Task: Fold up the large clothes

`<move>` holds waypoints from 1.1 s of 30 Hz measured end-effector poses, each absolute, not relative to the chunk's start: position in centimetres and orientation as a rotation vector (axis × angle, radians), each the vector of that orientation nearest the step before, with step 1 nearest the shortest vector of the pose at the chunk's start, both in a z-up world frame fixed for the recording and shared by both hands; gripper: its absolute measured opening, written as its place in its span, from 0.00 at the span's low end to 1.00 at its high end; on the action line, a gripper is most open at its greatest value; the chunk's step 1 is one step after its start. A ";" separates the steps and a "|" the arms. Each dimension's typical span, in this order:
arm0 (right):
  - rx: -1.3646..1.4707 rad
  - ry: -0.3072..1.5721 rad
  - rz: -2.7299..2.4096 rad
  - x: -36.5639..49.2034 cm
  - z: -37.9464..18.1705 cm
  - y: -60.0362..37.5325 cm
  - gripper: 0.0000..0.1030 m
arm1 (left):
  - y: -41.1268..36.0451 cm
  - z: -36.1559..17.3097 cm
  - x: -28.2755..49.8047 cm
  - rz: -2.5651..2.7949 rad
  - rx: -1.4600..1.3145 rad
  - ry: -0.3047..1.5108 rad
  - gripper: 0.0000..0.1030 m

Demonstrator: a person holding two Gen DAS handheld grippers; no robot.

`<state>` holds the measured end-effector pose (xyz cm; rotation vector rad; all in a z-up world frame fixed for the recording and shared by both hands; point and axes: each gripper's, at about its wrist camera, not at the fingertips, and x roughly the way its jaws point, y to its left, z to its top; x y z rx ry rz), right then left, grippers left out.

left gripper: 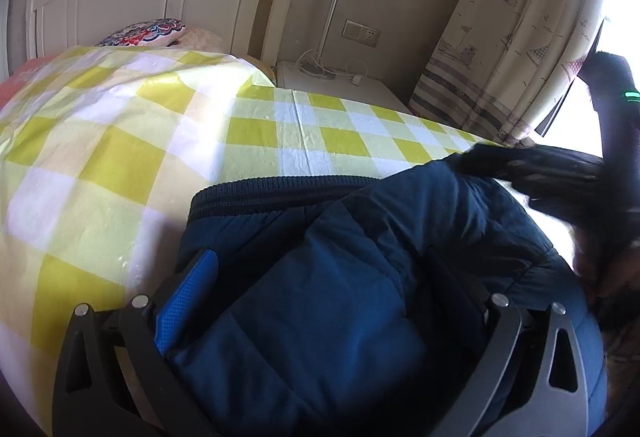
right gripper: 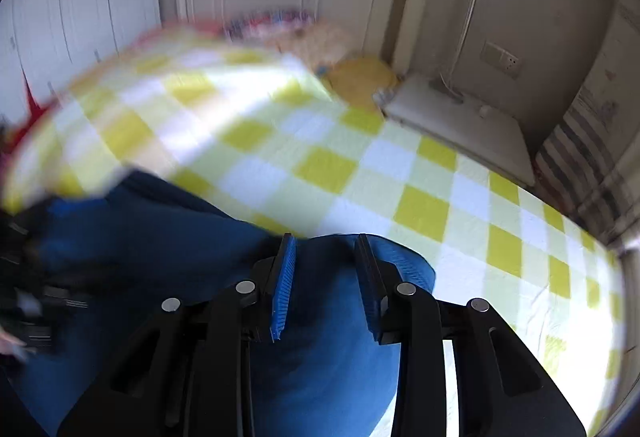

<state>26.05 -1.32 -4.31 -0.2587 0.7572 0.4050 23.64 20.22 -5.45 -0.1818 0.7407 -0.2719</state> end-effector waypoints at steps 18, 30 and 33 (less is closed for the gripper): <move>-0.459 0.540 0.494 6.6 -7.9 0.6 0.33 | 20.2 -5.6 23.9 -0.289 -0.192 0.772 0.98; -0.483 0.573 0.674 1.0 -7.4 -0.2 0.33 | 14.4 -1.7 13.9 -0.059 0.217 0.693 0.98; -0.543 0.593 0.704 -0.1 -7.1 0.3 0.33 | 15.5 -2.9 12.2 -0.022 0.165 0.613 0.98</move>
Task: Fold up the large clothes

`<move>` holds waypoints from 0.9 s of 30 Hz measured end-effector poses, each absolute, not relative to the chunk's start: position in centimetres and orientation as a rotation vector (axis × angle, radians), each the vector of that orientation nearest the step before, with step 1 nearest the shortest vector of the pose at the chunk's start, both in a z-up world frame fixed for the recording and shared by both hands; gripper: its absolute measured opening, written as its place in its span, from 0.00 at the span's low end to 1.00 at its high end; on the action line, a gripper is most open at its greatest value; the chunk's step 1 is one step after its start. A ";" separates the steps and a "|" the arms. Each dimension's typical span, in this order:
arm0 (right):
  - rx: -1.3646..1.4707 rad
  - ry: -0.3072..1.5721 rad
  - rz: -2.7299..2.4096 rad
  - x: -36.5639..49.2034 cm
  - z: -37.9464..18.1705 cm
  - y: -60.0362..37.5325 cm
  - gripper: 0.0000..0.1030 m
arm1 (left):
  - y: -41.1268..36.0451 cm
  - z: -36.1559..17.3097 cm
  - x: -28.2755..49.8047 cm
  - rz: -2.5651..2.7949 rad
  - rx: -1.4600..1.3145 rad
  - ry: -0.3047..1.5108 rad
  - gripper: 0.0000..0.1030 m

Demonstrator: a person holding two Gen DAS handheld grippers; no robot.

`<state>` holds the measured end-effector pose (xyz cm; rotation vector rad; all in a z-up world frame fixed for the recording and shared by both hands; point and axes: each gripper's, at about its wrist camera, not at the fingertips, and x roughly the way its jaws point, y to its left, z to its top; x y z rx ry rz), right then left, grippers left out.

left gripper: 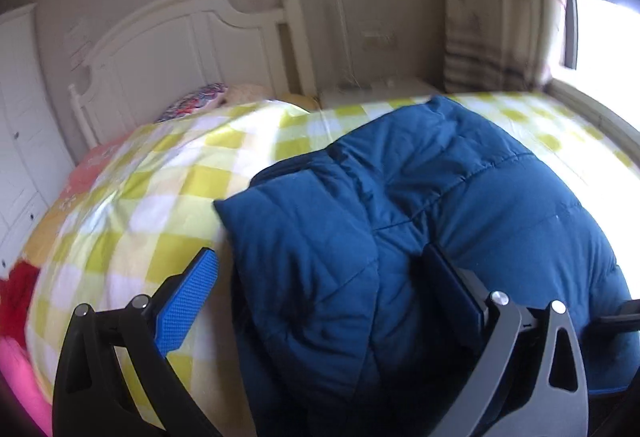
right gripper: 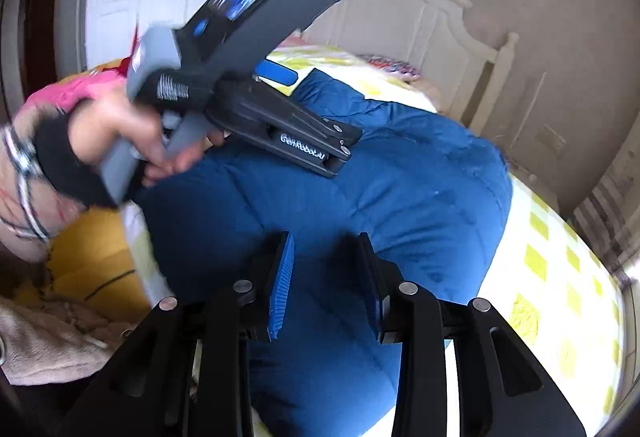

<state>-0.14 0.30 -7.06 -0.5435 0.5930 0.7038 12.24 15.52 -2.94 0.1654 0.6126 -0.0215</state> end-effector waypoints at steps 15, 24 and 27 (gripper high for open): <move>-0.568 0.618 0.774 -1.8 -7.1 0.1 0.38 | 17.1 -3.6 11.5 -0.009 0.069 0.566 0.98; -0.468 0.681 0.813 0.5 -8.5 -0.7 0.40 | 14.1 4.8 12.6 -0.074 0.128 0.548 0.98; -0.475 0.666 0.804 0.3 -8.5 -0.6 0.40 | 11.5 3.7 16.7 -0.047 0.236 0.623 0.98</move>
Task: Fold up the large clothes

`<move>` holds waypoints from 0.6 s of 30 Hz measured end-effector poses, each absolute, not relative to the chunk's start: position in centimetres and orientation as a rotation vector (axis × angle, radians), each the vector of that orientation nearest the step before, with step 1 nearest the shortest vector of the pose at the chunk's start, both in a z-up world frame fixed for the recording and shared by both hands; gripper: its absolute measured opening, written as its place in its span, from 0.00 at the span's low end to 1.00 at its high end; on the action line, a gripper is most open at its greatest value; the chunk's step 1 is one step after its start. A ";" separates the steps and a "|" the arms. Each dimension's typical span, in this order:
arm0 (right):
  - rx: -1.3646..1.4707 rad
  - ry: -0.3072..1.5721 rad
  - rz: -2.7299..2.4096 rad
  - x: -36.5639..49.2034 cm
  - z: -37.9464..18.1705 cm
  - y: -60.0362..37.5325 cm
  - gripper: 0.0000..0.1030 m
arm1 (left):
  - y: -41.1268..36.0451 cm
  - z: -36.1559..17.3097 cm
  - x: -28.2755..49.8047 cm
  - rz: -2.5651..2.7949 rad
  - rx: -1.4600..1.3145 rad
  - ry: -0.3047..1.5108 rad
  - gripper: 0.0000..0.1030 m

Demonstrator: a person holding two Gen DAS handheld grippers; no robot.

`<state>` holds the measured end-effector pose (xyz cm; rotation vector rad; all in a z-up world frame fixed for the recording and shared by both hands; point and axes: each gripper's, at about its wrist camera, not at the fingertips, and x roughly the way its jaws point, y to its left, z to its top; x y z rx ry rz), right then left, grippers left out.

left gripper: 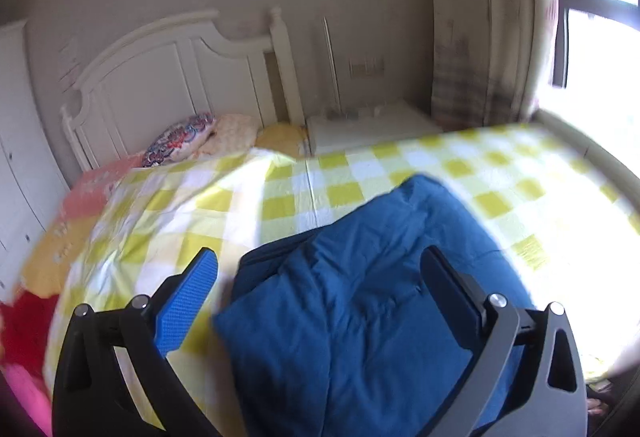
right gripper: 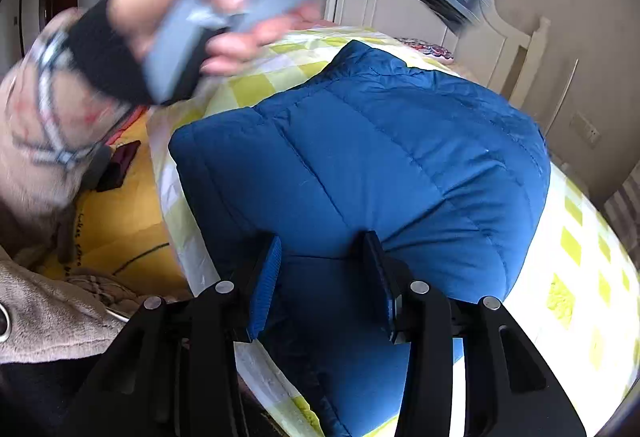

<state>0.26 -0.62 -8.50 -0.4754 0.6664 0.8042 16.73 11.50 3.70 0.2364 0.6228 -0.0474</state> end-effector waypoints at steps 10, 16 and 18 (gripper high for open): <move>-0.415 0.525 0.700 1.1 -3.7 -3.4 0.43 | 14.9 -2.9 20.5 0.098 0.169 0.702 0.98; -0.262 0.532 0.513 12.1 -0.1 -5.3 0.43 | 15.5 -3.3 20.7 0.083 0.148 0.709 0.98; -0.223 0.560 0.470 16.6 0.3 -4.8 0.43 | 15.6 -3.2 20.8 0.077 0.137 0.710 0.98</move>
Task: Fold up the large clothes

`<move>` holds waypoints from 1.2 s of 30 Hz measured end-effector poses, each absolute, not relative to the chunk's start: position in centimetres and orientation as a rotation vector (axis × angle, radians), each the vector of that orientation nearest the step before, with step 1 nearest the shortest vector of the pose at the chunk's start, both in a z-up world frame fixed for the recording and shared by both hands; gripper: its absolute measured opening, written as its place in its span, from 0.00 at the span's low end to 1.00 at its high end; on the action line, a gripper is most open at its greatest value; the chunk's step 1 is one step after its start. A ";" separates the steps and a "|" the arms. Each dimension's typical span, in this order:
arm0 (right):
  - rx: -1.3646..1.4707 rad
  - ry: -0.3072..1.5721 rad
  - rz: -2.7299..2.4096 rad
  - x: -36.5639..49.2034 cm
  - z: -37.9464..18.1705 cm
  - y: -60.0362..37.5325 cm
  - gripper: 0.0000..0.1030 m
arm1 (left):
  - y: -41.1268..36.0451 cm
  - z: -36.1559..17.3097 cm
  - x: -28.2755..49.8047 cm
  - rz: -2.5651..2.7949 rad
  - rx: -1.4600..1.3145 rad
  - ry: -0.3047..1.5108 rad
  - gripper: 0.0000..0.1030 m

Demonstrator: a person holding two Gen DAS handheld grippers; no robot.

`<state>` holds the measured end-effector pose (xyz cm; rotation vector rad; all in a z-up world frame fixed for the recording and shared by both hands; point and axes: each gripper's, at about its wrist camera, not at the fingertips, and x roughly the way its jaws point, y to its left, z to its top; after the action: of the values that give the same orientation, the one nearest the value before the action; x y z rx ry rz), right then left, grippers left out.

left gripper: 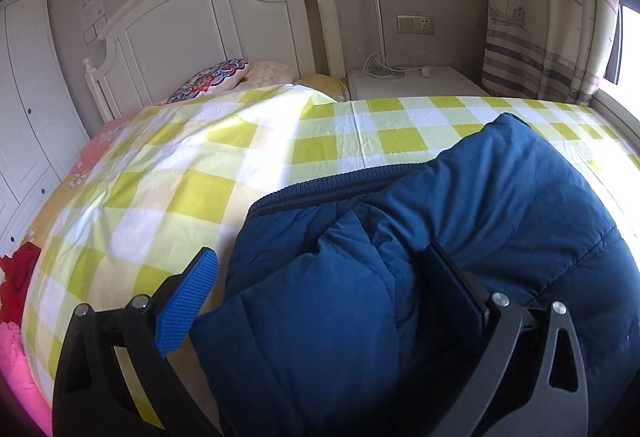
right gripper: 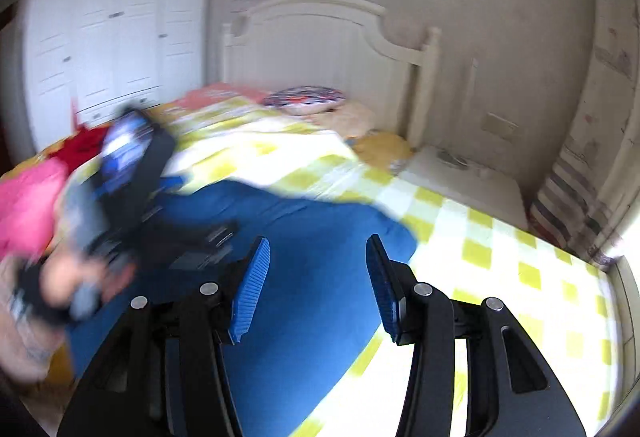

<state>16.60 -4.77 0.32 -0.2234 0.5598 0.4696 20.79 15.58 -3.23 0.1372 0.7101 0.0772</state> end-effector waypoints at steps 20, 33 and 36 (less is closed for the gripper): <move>-0.116 0.718 0.501 18.7 -2.3 -3.5 0.53 | 16.5 -3.6 21.2 0.055 0.072 0.734 0.98; 0.098 0.871 0.674 9.3 -7.4 -10.3 0.96 | 25.7 -5.2 13.9 -0.277 -0.444 0.889 0.98; 0.263 0.943 0.771 10.7 -9.1 -10.6 0.96 | 26.0 -7.9 12.3 -0.393 -0.499 0.981 0.98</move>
<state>10.66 -10.61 -9.06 0.2630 0.9429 0.7714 12.29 26.04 -7.87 -0.4993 0.9813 -0.3932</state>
